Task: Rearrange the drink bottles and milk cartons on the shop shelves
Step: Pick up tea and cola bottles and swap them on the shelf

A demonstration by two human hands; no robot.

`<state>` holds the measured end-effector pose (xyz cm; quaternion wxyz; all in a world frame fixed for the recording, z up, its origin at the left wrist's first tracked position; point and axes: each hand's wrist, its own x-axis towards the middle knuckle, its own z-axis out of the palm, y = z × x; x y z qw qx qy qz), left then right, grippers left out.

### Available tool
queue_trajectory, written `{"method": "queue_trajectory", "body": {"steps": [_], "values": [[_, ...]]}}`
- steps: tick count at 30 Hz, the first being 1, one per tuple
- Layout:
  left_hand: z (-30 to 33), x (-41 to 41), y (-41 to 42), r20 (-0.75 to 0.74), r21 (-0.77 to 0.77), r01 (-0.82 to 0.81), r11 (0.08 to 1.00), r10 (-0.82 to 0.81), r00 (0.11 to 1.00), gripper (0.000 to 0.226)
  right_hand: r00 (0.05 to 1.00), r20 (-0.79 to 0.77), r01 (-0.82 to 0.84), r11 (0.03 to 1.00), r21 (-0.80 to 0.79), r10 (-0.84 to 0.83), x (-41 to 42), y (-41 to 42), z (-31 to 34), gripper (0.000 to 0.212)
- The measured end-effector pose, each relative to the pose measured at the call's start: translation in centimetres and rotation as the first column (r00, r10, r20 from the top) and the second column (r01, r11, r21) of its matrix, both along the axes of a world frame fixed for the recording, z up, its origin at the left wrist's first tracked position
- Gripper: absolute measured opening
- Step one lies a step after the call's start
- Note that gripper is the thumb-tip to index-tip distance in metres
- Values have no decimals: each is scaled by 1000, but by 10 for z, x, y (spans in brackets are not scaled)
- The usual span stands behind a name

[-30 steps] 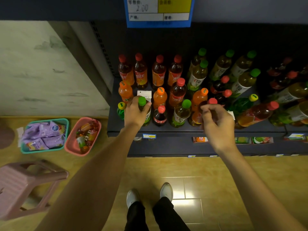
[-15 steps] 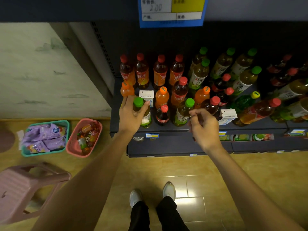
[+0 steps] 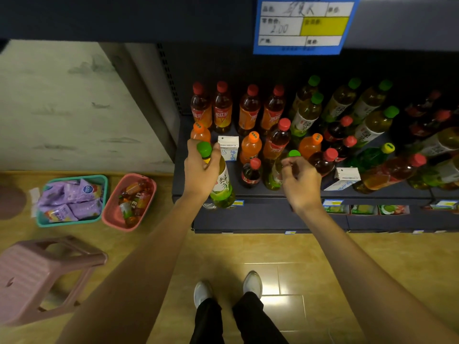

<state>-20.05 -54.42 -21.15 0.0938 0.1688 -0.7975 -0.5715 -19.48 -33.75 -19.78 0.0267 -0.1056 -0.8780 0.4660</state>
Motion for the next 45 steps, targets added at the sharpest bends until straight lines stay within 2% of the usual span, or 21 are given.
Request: {"method": "queue_trajectory", "body": {"steps": [3,6,8,10,13,15,18,22,24,27,31,32,34,36,39,42,45], "values": [[1,1,-3,24,-29,-53,998,54,998,17,998,26,-65,988,141,62,-7,-8,-4,20],[1,2,-5,42,-81,-75,994,79,996,16,981,29,-192,941,277,191,-15,-21,-15,25],[1,2,-6,50,-100,-77,992,82,995,16,948,67,-315,881,353,312,-23,-31,-24,31],[3,3,-6,56,-105,-76,992,82,995,16,902,181,-431,793,431,392,-33,-40,-34,41],[7,4,-7,37,-113,-81,990,85,996,16,840,387,-538,679,500,381,-46,-48,-47,54],[10,4,-7,41,-103,-73,992,78,996,16,824,433,-561,636,530,366,-51,-51,-51,54],[14,7,-9,59,-81,-60,995,65,996,16,834,443,-540,655,529,329,-56,-53,-54,47],[20,10,-13,68,-91,-45,995,51,996,16,858,442,-463,767,444,262,-50,-50,-52,46],[25,13,-15,77,-94,-33,995,41,996,19,864,409,-461,789,407,294,-41,-45,-46,42],[33,20,-18,92,-93,-10,996,19,996,19,893,313,-422,841,339,323,-24,-38,-32,37],[47,27,-19,84,-94,22,995,-14,996,19,956,142,-286,929,234,258,-2,-20,-8,36],[52,29,-19,76,-87,33,996,-26,997,18,969,101,-238,957,163,224,4,-16,-2,35],[63,35,-17,54,-76,67,995,-63,997,12,992,58,-111,991,-81,116,16,-12,13,32],[74,40,-16,40,-80,107,991,-104,994,12,998,66,39,932,-362,-16,25,-13,30,30],[86,47,-15,21,-48,167,985,-166,986,16,978,120,208,772,-601,-170,37,-15,57,32],[94,52,-14,-3,-21,224,974,-224,974,15,943,235,330,583,-742,-234,53,-11,78,42],[102,63,-7,-34,2,320,947,-320,947,11,947,267,321,463,-826,-180,75,-3,88,51]]}}
